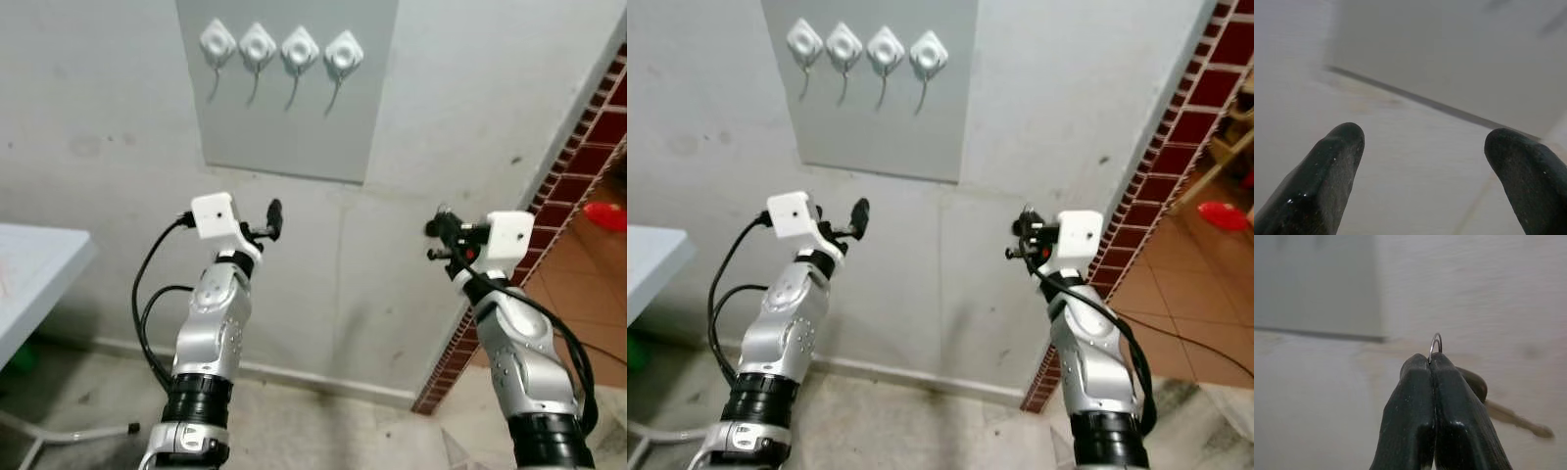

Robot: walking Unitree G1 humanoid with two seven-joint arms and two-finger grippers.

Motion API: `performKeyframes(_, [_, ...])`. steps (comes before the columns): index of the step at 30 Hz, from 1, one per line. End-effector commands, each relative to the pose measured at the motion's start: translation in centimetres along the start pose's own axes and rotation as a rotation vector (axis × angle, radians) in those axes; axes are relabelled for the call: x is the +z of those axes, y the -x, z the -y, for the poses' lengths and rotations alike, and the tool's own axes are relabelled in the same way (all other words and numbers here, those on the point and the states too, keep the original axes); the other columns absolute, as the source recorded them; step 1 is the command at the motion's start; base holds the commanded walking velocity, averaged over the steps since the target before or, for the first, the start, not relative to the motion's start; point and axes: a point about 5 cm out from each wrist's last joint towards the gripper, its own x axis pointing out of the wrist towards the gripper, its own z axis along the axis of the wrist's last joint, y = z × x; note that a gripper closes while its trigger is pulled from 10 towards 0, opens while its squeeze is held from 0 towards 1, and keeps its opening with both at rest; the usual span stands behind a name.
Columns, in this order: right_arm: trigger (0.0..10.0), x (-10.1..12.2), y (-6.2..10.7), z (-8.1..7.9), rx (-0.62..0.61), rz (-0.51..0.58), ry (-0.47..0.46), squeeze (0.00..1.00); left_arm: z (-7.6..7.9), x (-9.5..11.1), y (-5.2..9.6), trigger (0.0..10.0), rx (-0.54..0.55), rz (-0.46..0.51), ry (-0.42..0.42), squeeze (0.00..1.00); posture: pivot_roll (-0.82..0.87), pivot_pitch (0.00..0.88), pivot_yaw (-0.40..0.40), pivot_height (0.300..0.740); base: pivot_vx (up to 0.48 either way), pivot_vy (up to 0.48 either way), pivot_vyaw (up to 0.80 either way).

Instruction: Hang keys on a hook

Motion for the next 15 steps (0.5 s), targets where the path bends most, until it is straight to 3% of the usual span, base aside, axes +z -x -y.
performKeyframes(1, [10.0,0.6,-0.4,-1.0,0.034,0.025,-0.01,0.0,-1.0,0.4,0.1,10.0,0.03,0.009,-0.014,0.0,-0.06,0.0,-0.046,0.74,0.0,0.476,0.0])
performKeyframes(5, [10.0,0.6,-0.4,-1.0,0.035,0.024,-0.011,0.0,-1.0,0.3,0.1,10.0,0.036,0.009,-0.017,0.0,-0.06,0.0,-0.046,0.74,0.0,0.366,0.0])
performKeyframes(15, [10.0,0.6,-0.5,-1.4,0.077,0.021,-0.014,0.0,0.4,0.3,-0.2,10.0,-0.02,-0.037,-0.053,0.0,-0.06,0.0,-0.044,0.74,0.0,0.0,0.0])
